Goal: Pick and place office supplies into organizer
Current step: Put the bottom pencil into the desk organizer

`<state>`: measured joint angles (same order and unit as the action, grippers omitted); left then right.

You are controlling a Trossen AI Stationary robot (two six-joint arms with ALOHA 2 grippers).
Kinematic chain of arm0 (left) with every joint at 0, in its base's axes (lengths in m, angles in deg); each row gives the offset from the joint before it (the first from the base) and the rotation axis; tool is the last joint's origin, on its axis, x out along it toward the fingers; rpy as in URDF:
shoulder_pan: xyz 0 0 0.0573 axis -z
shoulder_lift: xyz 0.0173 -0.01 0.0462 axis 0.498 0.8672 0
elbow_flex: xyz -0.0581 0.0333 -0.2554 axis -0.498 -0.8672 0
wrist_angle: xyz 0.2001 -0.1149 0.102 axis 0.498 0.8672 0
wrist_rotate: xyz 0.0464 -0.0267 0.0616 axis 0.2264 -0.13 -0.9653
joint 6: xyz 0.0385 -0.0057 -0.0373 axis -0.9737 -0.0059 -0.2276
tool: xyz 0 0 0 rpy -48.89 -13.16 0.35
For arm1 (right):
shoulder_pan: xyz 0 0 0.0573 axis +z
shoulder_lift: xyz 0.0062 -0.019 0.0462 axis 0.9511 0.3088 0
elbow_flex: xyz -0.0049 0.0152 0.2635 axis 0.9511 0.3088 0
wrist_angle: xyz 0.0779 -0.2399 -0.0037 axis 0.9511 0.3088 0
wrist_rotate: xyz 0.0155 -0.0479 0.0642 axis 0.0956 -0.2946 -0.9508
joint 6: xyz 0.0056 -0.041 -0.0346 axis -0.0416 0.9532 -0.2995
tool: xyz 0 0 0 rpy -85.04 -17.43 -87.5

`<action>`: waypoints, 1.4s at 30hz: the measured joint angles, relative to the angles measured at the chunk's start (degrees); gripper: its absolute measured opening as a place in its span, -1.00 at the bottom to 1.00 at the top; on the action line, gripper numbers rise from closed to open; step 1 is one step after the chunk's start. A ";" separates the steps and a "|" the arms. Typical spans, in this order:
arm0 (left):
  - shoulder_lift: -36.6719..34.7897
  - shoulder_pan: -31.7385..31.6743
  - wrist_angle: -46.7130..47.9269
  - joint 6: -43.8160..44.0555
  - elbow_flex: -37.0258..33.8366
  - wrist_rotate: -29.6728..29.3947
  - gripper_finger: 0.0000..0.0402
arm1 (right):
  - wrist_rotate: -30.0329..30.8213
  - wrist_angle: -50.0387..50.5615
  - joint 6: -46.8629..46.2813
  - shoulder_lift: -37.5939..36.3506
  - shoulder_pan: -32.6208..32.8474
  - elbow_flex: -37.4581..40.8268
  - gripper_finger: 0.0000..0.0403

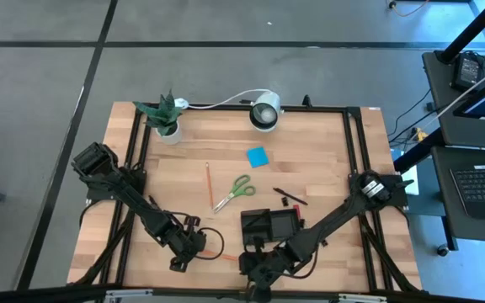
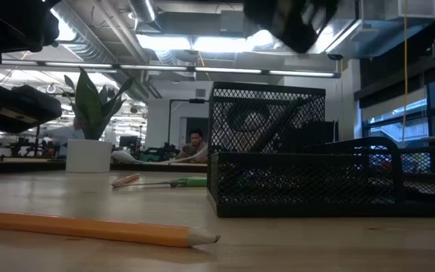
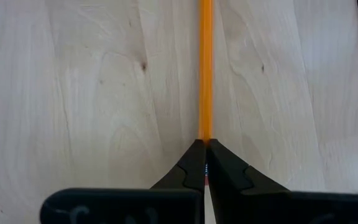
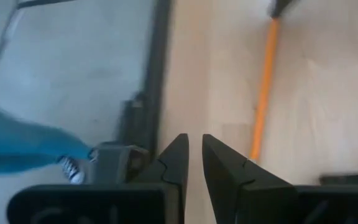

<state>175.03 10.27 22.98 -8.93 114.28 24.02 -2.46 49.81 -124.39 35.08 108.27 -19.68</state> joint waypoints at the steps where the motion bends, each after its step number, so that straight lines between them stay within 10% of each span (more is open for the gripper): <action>1: 0.00 0.00 0.01 0.18 0.00 -0.01 -0.98 | 0.11 0.08 -1.12 0.50 -0.14 0.00 -0.75; 14: 0.02 0.04 -0.18 1.24 0.00 -1.55 -0.98 | 0.18 0.37 -3.78 3.63 -1.82 0.00 -0.71; 28: 0.07 0.00 -0.39 1.51 -0.04 -2.71 -0.98 | 0.18 -1.74 -0.04 3.60 -2.01 0.01 -0.15; 42: 0.07 0.00 -0.40 2.42 -0.04 -2.66 -0.98 | 3.16 6.35 -2.24 4.63 -2.25 0.03 -0.39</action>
<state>175.10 10.27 22.57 -6.51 114.24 21.35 0.70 56.16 -126.63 39.71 106.01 -19.65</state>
